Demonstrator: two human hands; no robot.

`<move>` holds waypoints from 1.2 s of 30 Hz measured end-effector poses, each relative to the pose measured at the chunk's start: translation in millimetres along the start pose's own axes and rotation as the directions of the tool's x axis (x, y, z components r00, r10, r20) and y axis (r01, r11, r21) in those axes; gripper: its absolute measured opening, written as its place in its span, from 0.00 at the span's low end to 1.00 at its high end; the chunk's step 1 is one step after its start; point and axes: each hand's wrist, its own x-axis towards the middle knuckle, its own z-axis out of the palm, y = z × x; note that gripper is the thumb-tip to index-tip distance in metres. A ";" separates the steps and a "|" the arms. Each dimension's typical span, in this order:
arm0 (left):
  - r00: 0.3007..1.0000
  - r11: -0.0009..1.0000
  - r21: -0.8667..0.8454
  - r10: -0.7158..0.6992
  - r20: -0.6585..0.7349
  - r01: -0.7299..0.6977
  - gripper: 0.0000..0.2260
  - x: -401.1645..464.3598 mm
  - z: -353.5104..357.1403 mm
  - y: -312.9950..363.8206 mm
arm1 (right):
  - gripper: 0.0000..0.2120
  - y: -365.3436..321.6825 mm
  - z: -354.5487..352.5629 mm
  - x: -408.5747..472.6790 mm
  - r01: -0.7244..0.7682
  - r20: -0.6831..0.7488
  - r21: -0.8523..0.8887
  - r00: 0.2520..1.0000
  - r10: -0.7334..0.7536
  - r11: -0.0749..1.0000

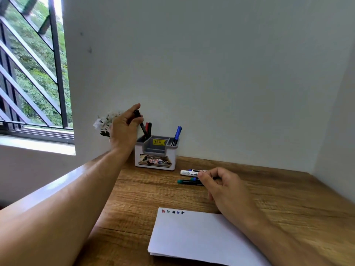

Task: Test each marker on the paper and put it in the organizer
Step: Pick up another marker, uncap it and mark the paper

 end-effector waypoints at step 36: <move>0.949 0.828 0.497 0.123 0.290 -0.260 0.11 -43.7 43.8 35.8 | 0.11 -5.6 -9.1 8.4 0.035 -0.112 -0.344 0.991 -0.078 0.938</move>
